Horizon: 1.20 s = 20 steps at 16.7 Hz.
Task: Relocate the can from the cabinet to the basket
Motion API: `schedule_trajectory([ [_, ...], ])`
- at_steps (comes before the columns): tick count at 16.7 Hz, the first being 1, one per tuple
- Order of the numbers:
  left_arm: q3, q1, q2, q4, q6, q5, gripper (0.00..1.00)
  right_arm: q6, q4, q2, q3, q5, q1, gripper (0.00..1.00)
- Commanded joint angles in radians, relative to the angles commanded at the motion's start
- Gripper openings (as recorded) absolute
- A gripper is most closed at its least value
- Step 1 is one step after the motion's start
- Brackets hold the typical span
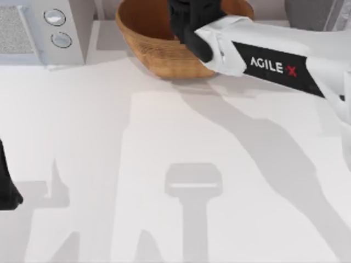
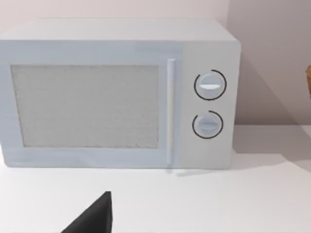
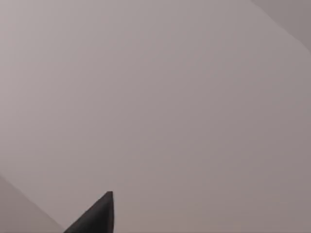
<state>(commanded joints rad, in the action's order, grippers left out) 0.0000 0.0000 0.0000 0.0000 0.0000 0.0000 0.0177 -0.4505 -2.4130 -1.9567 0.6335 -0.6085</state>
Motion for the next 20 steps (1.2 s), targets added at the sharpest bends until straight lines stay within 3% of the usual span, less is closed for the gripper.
schedule_trajectory([
  [13, 0.0, 0.0, 0.0, 0.0, 0.0, 0.0, 1.0, 0.0, 0.001, 0.01, 0.005, -0.002, 0.001, 1.0],
  [20, 0.0, 0.0, 0.0, 0.0, 0.0, 0.0, 1.0, 0.0, 0.057, 0.367, 0.283, -0.098, 0.095, 1.0],
])
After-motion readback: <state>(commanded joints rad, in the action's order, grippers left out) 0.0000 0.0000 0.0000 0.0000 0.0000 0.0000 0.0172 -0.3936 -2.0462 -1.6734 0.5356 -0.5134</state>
